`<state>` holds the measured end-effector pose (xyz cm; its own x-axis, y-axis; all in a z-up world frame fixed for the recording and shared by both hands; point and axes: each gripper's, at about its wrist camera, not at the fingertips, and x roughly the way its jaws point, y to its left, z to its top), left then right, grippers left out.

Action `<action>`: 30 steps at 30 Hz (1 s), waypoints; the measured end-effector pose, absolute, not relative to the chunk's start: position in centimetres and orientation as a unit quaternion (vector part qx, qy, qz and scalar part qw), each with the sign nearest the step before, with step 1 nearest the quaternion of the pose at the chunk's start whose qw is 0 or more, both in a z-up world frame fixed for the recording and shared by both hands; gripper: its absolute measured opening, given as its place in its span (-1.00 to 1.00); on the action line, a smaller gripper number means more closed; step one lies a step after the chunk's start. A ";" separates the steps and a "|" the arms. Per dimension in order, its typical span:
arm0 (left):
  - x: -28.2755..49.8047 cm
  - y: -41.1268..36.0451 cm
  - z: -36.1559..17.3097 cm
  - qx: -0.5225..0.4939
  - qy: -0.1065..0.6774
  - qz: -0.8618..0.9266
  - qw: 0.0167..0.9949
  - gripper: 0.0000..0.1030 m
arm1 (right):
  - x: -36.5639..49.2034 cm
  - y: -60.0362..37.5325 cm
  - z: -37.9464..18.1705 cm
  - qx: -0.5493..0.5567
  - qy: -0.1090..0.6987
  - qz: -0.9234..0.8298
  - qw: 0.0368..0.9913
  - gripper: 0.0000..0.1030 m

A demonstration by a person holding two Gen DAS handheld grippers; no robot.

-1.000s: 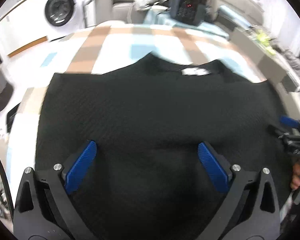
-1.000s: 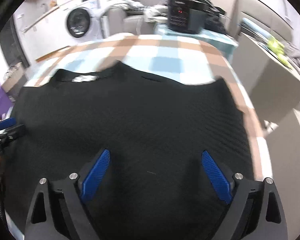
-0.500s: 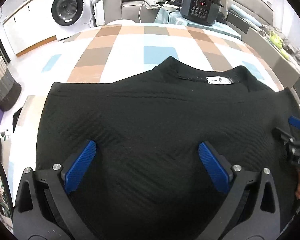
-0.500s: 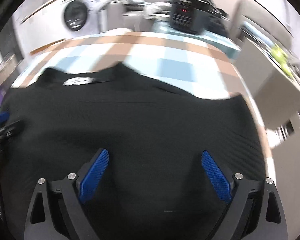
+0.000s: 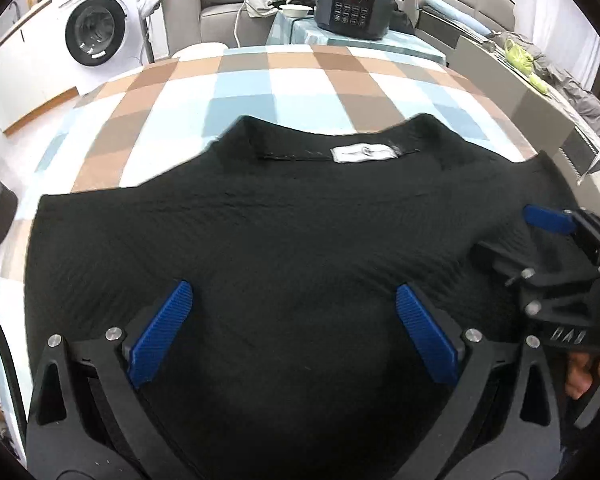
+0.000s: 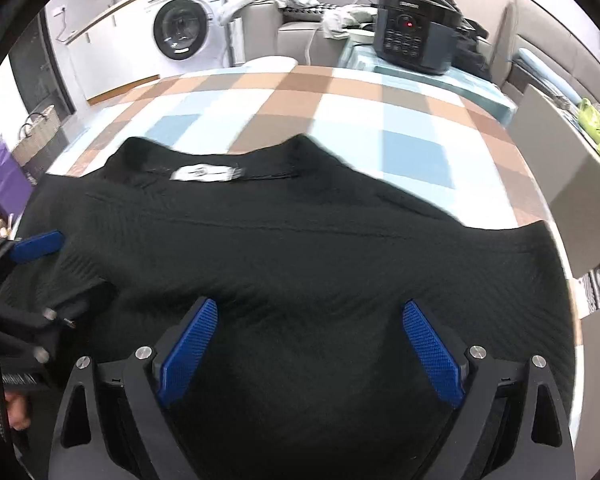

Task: Fold small clothes
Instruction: 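Press both open grippers across the sweater body toward the collar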

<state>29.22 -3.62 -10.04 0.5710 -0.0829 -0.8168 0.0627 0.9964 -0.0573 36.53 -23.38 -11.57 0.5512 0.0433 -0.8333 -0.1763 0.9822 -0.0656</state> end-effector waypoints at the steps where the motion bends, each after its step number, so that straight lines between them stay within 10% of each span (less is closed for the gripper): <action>1: 29.4 -3.2 -10.2 -0.011 0.461 -0.037 0.887 1.00 | 36.4 -23.9 -11.6 -0.075 0.468 0.050 0.879 0.84; 30: 29.6 -2.3 -9.1 -0.034 0.451 -0.058 0.890 0.97 | 37.0 -28.3 -10.3 -0.024 0.469 0.026 0.882 0.93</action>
